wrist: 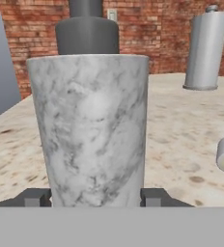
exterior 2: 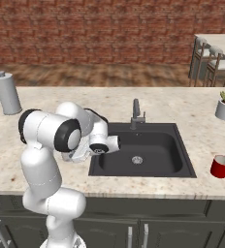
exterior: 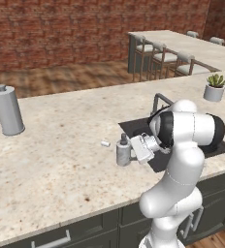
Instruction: Open the cabinet. Pick the soap dispenser and place it next to the sink. Then close the cabinet.
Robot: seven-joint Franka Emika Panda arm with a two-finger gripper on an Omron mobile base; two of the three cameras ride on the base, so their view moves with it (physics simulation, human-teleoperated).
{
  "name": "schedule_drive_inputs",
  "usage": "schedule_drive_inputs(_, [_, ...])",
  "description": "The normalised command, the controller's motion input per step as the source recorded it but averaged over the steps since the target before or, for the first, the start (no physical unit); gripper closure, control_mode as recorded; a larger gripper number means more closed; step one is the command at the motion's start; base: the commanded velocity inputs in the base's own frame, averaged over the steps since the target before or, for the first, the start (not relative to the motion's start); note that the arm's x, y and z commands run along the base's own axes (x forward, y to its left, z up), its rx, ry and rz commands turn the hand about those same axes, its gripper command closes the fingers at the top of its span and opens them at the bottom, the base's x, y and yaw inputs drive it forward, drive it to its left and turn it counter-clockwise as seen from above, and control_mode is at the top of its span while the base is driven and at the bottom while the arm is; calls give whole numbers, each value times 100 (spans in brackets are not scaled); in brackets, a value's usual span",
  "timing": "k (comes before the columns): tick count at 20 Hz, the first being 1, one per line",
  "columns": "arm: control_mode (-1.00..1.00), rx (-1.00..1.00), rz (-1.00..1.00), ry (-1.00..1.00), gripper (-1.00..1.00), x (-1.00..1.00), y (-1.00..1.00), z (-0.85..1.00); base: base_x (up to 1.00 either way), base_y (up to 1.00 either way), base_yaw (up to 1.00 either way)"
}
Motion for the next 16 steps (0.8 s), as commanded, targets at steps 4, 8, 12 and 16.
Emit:
schedule_drive_inputs(4, [-100,0,0,0,-100,0,0,0,0,0,0])
schedule_drive_inputs(8, [-100,0,0,0,-100,0,0,0,0,0,0])
schedule_drive_inputs(12, [-100,0,0,0,-100,0,-17,0,0,0,0])
schedule_drive_inputs(16, [-100,0,0,0,-100,0,-25,0,0,0,0])
